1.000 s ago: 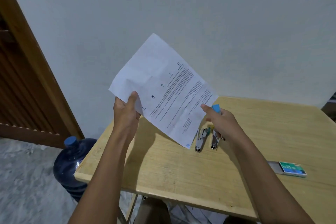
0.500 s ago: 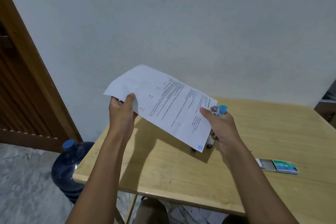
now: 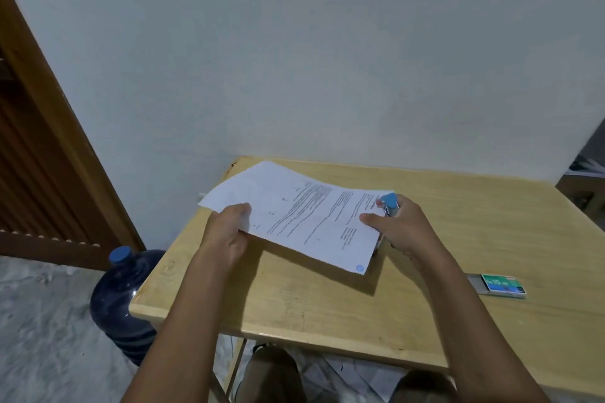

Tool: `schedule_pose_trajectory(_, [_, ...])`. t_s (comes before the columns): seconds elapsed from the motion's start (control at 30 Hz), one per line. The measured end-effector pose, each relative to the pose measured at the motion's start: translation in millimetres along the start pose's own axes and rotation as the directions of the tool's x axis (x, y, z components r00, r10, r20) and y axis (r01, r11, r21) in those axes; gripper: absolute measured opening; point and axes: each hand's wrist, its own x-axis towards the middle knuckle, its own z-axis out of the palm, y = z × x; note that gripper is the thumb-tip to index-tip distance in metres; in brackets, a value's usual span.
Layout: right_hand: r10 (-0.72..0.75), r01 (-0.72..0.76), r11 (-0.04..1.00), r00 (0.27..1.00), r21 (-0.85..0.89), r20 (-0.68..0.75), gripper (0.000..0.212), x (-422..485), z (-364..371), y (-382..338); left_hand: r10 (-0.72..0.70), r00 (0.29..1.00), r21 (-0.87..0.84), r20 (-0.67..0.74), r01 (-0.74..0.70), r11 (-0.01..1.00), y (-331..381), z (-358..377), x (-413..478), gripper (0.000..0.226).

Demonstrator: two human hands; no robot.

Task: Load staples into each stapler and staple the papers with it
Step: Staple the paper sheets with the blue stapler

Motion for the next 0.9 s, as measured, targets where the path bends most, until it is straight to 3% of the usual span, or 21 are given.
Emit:
schedule_pose_trajectory(0.13, [-0.093, 0.095, 0.983, 0.995, -0.158, 0.021, 0.032, -0.3, 7.1, -0.3, 0.081, 0.983, 0.058, 0.164, -0.091, 0.994, -4.7, 1.4, -15.4, 0.033])
schedule_pose_trajectory(0.23, [-0.168, 0.162, 0.97, 0.986, -0.179, -0.017, 0.031, 0.1, 13.9, -2.3, 0.117, 0.94, 0.115, 0.321, -0.162, 0.98, -2.7, 9.2, -32.0, 0.026])
schedule_pose_trajectory(0.3, [-0.196, 0.188, 0.972, 0.98, -0.139, -0.046, 0.032, -0.4, 19.8, -3.3, 0.141, 0.828, 0.271, 0.542, -0.332, 0.904, -2.7, 10.2, -32.4, 0.045])
schedule_pose_trajectory(0.37, [-0.189, 0.186, 0.981, 0.979, -0.047, -0.074, 0.038, -1.0, 25.8, -5.2, 0.033, 0.727, 0.389, 0.686, -0.406, 0.827, -5.5, 10.9, -36.1, 0.066])
schedule_pose_trajectory(0.43, [-0.169, 0.175, 0.981, 0.982, 0.078, -0.083, 0.048, -2.5, 30.1, -7.3, 0.023, 0.736, 0.379, 0.677, -0.375, 0.846, -10.5, 15.6, -38.1, 0.075])
schedule_pose_trajectory(0.53, [-0.151, 0.166, 0.949, 0.986, 0.269, -0.076, 0.064, -6.3, 31.9, -7.1, 0.137, 0.897, 0.397, 0.42, -0.318, 0.861, -18.2, 28.0, -35.6, 0.054])
schedule_pose_trajectory(0.6, [-0.147, 0.165, 0.919, 0.986, 0.357, -0.077, 0.069, -8.3, 32.2, -6.3, 0.125, 0.947, 0.531, 0.296, -0.272, 0.802, -21.8, 27.3, -29.2, 0.06])
schedule_pose_trajectory(0.67, [-0.144, 0.161, 0.901, 0.987, 0.403, -0.073, 0.067, -9.2, 33.4, -6.7, -0.042, 0.946, 0.544, 0.321, -0.148, 0.826, -24.5, 25.0, -24.5, 0.073])
schedule_pose_trajectory(0.73, [-0.133, 0.147, 0.899, 0.989, 0.414, -0.062, 0.056, -10.4, 33.8, -9.2, -0.119, 0.924, 0.484, 0.362, -0.078, 0.872, -24.6, 26.1, -25.5, 0.055])
schedule_pose_trajectory(0.83, [-0.048, 0.08, 0.876, 0.996, 0.475, -0.079, 0.037, -13.8, 29.3, -8.2, 0.022, 0.937, 0.382, 0.349, -0.163, 0.91, -20.2, 28.6, -27.5, 0.036])
schedule_pose_trajectory(0.9, [-0.006, 0.046, 0.866, 0.997, 0.498, -0.081, 0.04, -16.5, 24.9, -4.7, 0.128, 0.936, 0.38, 0.327, -0.254, 0.89, -16.2, 30.8, -31.2, 0.028])
